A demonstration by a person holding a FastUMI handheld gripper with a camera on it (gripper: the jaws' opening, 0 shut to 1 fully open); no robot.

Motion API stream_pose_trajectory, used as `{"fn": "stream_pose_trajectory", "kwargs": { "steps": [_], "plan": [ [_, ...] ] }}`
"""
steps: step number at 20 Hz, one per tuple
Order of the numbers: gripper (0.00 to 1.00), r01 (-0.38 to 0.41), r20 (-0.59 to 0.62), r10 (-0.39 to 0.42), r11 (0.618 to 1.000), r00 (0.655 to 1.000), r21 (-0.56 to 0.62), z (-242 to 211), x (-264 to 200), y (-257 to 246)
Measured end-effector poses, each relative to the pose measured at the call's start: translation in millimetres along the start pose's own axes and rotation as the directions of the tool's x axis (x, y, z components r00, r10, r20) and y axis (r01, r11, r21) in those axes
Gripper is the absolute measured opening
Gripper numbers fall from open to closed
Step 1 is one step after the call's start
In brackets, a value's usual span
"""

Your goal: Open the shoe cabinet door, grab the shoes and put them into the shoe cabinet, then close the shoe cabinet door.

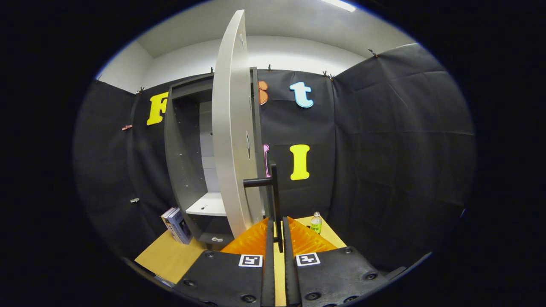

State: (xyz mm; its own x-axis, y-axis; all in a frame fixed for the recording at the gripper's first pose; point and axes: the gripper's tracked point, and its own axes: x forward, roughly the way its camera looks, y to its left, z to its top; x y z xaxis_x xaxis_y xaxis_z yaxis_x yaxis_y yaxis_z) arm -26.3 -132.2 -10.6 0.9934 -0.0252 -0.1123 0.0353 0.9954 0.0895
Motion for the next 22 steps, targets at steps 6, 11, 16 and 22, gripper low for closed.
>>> {"fn": "stream_pose_trajectory", "kwargs": {
  "steps": [6, 11, 16, 22],
  "plan": [
    [0.24, 0.022, -0.020, -0.023, 0.999, 1.000, -0.041, -8, -14, 0],
    [0.57, -0.041, -0.147, 0.029, 0.996, 0.989, -0.083, -52, -42, 17],
    [0.83, -0.089, -0.283, 0.071, 0.995, 0.956, -0.052, -120, -67, 51],
    [0.94, -0.158, -0.485, 0.159, 0.986, 0.860, 0.042, -224, -67, 111]
  ]
}}
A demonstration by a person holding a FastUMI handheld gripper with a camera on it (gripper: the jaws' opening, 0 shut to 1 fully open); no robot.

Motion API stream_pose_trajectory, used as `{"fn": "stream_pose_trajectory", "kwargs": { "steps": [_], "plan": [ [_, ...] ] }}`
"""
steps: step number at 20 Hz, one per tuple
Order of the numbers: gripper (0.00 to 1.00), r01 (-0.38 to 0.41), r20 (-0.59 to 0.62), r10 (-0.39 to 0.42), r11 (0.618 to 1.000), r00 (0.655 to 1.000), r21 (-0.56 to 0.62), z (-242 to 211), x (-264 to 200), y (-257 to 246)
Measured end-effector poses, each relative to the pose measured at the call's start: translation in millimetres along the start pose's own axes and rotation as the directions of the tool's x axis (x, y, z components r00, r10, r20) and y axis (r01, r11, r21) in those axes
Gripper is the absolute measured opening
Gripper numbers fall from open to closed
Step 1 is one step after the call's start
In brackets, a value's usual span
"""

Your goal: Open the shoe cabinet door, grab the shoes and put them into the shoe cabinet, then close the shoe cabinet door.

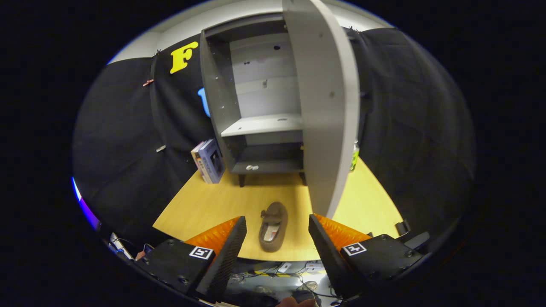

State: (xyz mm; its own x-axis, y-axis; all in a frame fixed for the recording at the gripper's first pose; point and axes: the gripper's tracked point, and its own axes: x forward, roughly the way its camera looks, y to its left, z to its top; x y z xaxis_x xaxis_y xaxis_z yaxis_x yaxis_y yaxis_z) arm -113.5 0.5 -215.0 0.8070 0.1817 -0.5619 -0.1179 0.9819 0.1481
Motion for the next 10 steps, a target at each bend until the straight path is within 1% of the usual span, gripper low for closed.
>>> {"fn": "stream_pose_trajectory", "kwargs": {
  "steps": [3, 5, 8, 10],
  "plan": [
    [0.96, -0.041, -0.059, 0.040, 0.999, 0.997, -0.029, -34, 37, 20],
    [0.96, -0.063, -0.088, 0.060, 0.998, 0.994, -0.028, -54, 68, 35],
    [0.96, -0.075, -0.124, 0.073, 0.997, 0.990, -0.007, -83, 111, 46],
    [0.96, -0.058, -0.145, 0.059, 0.998, 0.988, 0.009, -102, 142, 48]
  ]
}}
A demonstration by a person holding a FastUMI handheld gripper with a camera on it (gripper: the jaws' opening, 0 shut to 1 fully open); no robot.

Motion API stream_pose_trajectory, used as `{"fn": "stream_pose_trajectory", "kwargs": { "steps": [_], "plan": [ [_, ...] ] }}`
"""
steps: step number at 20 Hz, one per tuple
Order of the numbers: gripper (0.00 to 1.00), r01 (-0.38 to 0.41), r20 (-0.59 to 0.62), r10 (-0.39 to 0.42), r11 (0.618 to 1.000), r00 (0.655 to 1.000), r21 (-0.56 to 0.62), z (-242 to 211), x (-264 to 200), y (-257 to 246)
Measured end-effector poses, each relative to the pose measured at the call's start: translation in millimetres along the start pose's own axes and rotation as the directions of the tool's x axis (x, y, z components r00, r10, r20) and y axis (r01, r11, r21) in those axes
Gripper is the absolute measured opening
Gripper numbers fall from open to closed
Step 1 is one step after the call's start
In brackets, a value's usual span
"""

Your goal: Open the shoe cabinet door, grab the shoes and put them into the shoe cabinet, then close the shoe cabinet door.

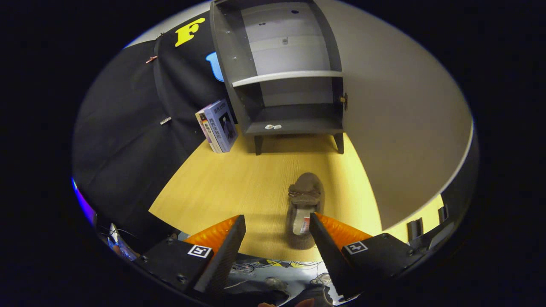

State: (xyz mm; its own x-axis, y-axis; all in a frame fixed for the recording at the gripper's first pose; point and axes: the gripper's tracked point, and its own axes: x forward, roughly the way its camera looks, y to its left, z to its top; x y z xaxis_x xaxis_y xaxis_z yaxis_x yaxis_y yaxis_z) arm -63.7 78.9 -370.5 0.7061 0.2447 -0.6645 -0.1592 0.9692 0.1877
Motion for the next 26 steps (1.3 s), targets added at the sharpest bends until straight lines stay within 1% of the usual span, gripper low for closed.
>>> {"fn": "stream_pose_trajectory", "kwargs": {
  "steps": [5, 6, 9, 10, 11, 13, 14, 15, 17, 18, 19, 22, 26],
  "plan": [
    [0.96, 0.039, -0.042, -0.038, 0.999, 0.998, 0.038, -36, 82, -13],
    [0.94, 0.046, -0.048, -0.044, 0.998, 0.998, 0.039, -44, 97, -14],
    [0.93, 0.078, -0.018, -0.077, 0.996, 0.997, 0.037, -48, 137, -19],
    [0.80, 0.095, 0.003, -0.096, 0.995, 0.995, 0.032, -44, 147, -22],
    [0.77, 0.115, 0.026, -0.116, 0.993, 0.993, 0.028, -40, 158, -25],
    [0.76, 0.170, 0.066, -0.172, 0.985, 0.983, 0.027, -30, 176, -36],
    [0.64, 0.200, 0.069, -0.202, 0.979, 0.977, 0.031, -29, 179, -42],
    [0.53, 0.252, 0.077, -0.254, 0.967, 0.964, 0.036, -28, 185, -55],
    [0.30, 0.259, 0.089, -0.262, 0.965, 0.961, 0.054, -23, 190, -56],
    [0.18, 0.261, 0.082, -0.265, 0.964, 0.961, 0.055, -25, 185, -52],
    [0.09, 0.253, 0.082, -0.256, 0.966, 0.963, 0.045, -24, 188, -53],
    [0.09, 0.221, 0.088, -0.224, 0.975, 0.971, 0.038, -14, 171, -48],
    [0.08, 0.198, 0.130, -0.203, 0.979, 0.971, 0.048, 21, 135, -44]
  ]
}}
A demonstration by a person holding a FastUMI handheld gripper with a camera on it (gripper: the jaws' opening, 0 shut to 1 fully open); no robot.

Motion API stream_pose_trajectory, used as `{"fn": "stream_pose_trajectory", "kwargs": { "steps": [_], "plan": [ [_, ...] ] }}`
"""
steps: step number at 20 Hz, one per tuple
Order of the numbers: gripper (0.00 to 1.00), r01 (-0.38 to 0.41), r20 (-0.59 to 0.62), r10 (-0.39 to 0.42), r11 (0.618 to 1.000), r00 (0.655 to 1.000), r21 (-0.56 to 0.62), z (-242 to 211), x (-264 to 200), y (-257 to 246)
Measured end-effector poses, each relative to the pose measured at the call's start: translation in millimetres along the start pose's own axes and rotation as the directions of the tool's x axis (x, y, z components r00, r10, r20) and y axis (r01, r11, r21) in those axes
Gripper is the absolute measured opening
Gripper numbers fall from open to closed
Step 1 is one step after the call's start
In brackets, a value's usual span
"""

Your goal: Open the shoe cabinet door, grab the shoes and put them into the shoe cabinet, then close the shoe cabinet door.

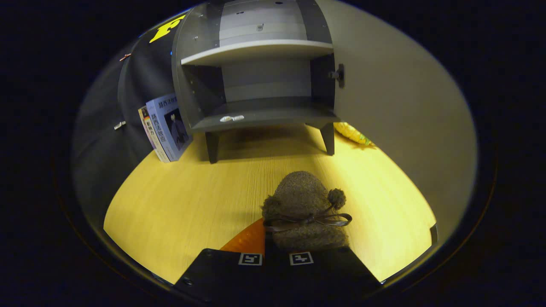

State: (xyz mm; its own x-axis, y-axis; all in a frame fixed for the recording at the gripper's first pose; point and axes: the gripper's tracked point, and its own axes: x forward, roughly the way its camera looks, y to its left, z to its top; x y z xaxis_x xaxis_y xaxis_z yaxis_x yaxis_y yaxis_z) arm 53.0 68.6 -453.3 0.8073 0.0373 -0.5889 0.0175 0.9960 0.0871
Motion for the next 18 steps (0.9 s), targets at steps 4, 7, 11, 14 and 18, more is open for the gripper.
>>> {"fn": "stream_pose_trajectory", "kwargs": {
  "steps": [4, 7, 11, 14, 18],
  "plan": [
    [0.08, -0.013, 0.025, 0.013, 1.000, 1.000, 0.023, 47, -39, 2],
    [0.08, -0.027, 0.053, 0.025, 0.999, 0.998, 0.038, 87, -63, 6],
    [0.08, -0.047, 0.089, 0.042, 0.998, 0.995, 0.053, 149, -87, 15],
    [0.09, -0.058, 0.123, 0.050, 0.996, 0.991, 0.062, 205, -96, 20],
    [0.08, -0.050, 0.171, 0.042, 0.998, 0.984, 0.042, 276, -90, 25]
  ]
}}
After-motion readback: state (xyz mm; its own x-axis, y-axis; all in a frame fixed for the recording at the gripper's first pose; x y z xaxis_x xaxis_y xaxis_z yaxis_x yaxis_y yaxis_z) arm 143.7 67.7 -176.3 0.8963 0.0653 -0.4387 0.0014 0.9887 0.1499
